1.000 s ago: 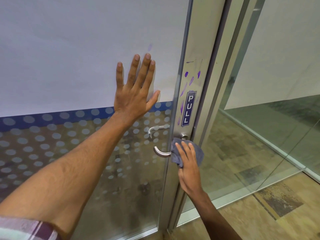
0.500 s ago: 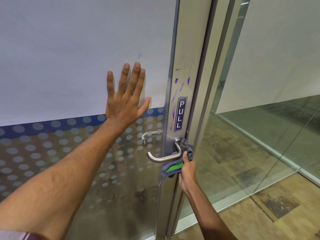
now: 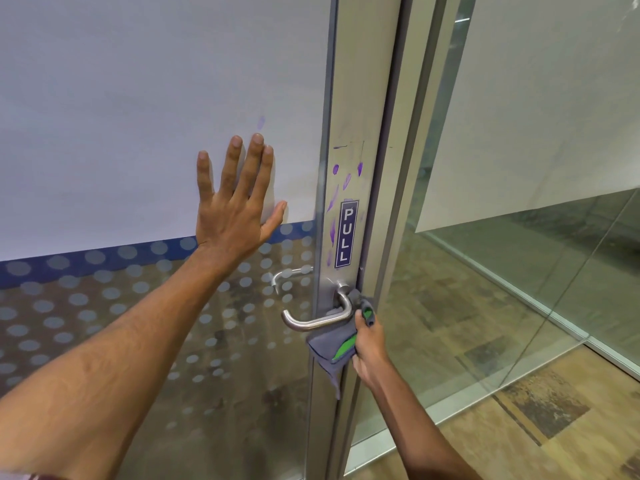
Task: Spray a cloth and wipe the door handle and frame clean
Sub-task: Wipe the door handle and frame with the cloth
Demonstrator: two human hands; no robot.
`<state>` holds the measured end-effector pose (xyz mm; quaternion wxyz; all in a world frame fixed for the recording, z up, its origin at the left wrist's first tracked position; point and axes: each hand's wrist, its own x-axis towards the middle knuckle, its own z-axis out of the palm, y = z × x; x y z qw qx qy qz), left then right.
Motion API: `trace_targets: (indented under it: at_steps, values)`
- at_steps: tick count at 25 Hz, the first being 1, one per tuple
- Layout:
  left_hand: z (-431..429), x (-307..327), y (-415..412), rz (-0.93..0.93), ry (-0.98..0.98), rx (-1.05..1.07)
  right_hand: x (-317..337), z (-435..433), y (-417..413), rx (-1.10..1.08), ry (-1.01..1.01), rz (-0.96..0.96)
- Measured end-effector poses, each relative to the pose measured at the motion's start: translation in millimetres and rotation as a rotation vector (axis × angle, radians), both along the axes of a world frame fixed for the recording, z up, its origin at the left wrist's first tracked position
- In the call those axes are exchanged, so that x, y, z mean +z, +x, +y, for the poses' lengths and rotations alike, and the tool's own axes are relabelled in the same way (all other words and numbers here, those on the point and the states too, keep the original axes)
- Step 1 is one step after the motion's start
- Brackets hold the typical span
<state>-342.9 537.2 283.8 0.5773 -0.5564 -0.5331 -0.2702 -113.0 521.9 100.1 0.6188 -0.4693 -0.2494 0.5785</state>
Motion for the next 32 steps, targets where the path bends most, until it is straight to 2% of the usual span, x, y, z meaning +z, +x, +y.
trace_targets:
  at_steps: [2, 4, 6, 8, 11, 17, 22, 25, 29, 32]
  values:
    - [0.2, 0.1, -1.0, 0.011, 0.010, 0.013, -2.6, -2.6, -4.7, 0.075, -0.121, 0.368]
    - [-0.7, 0.2, -1.8, 0.016, 0.014, 0.015, -0.1, -15.1, -16.7, 0.158, -0.167, 0.602]
    - [-1.3, 0.4, -1.6, 0.015, 0.010, 0.016, -0.4, -28.2, -31.9, 0.137, -0.149, 0.751]
    - [-2.1, 0.1, -0.4, 0.015, 0.007, 0.016, 2.1, -35.6, -37.2, 0.134, -0.127, 0.822]
    - [-2.6, 1.2, -0.5, 0.017, 0.004, 0.009, 6.1, -42.3, -33.2, 0.164, -0.097, 0.837]
    - [-2.9, 0.4, 1.2, 0.033, 0.013, 0.024, 0.0, -70.7, -24.0, 0.156, -0.031, 0.746]
    - [-1.8, 1.1, 0.1, 0.004, 0.007, 0.000, 2.2, -103.2, -70.9, 0.327, -0.138, 0.689]
    - [-3.1, 2.3, 0.0, -0.001, -0.009, 0.003, 9.6, -119.7, -82.1, 0.409, -0.153, 0.561]
    - [-5.4, 4.5, 1.5, 0.001, -0.026, 0.001, 40.3, -118.2, -62.7, 0.356, -0.065, 0.445]
    - [-7.0, 4.6, 1.9, 0.004, -0.025, -0.009, 86.1, -100.6, -35.3, 0.257, 0.178, 0.411]
